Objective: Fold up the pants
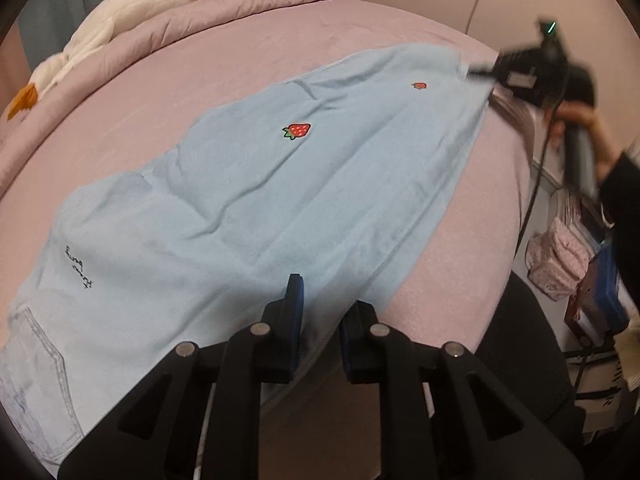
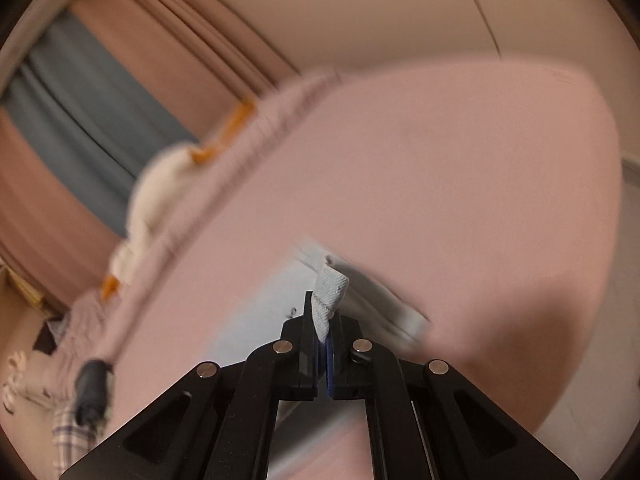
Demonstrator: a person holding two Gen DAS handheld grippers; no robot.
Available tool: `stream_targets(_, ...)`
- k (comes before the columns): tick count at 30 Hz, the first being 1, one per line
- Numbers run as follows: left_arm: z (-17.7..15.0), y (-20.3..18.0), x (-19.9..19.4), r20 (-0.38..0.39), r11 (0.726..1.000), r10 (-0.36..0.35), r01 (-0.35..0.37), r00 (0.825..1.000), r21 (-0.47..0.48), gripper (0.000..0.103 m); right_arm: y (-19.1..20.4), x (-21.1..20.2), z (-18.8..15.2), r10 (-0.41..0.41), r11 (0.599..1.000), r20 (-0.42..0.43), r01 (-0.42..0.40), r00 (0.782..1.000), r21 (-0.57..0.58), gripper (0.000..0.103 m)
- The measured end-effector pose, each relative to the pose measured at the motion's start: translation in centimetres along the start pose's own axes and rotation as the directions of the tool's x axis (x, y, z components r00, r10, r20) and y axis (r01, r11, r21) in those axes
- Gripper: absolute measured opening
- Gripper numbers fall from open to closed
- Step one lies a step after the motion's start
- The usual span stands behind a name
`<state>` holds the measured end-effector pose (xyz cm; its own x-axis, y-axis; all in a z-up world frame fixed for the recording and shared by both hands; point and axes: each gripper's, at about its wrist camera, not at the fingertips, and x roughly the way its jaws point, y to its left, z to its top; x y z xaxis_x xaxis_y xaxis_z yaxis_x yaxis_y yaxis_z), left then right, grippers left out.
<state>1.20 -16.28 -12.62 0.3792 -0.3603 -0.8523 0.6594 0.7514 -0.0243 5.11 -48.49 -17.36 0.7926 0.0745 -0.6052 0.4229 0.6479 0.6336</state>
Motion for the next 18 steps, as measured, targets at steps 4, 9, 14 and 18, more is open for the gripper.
stream_targets(4, -0.3, 0.1, -0.7, -0.013, 1.0, 0.001, -0.001, 1.0, -0.007, 0.019, -2.2, 1.9, 0.3, 0.041, 0.997, -0.059, -0.037, 0.997, 0.074, 0.004)
stream_targets(9, -1.3, 0.4, -3.6, -0.004, 0.997, -0.077, 0.077, 0.997, -0.031, 0.023, -0.7, 0.0, 2.5, -0.044, 0.997, 0.01, 0.043, 0.999, 0.063, 0.03)
stream_targets(14, -1.1, 1.5, -6.0, 0.063, 0.998, -0.058, 0.06, 0.996, -0.027, 0.041, 3.2, -0.1, 4.4, -0.082, 0.978, 0.068, 0.093, 0.994, -0.185, 0.054)
stream_targets(18, 0.5, 4.7, -5.5, 0.091, 0.99, 0.001, 0.012, 0.996, -0.14, 0.041, 7.3, 3.9, 5.6, -0.071, 0.915, -0.029, 0.053, 0.997, -0.4, 0.054)
